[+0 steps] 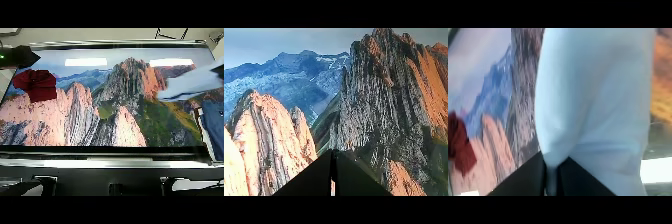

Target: Fold the clothes and pants, and hang the long-sleeved shirts on hangers.

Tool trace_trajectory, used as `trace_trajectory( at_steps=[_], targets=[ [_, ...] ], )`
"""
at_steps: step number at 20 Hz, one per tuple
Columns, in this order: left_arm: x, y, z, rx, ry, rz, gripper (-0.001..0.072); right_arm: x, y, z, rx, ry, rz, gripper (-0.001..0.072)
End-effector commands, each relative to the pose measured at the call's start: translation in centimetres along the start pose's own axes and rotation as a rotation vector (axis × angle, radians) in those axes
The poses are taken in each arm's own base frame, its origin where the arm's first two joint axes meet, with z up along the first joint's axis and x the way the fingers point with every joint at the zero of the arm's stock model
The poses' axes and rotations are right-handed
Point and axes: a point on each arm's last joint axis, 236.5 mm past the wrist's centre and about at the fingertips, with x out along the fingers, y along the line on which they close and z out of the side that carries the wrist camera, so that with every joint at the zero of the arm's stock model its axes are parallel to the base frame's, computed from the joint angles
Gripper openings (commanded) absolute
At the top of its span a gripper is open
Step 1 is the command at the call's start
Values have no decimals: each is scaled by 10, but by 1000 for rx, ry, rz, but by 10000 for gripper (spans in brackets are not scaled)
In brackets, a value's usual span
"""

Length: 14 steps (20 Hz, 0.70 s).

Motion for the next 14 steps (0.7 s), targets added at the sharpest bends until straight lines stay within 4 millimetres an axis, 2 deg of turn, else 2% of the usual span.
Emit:
trace_trajectory(
  at_steps=[1, 4, 8, 12, 14],
  targets=[
    [2, -7, -2, 14, 6, -12, 23, -70, -22, 34, 112, -196, -48, 36],
    [2, -8, -2, 21, 6, -13, 23, -113, -43, 42, 195, -287, -72, 36],
    [2, -8, -2, 22, 6, -13, 23, -164, -50, 40, 248, -386, -76, 36],
    [2, -8, -2, 22, 6, -13, 24, -215, -66, 28, 308, -470, -121, 36],
    [2, -8, -2, 22, 6, -13, 24, -229, -83, 12, 348, -460, -180, 36]
  ],
)
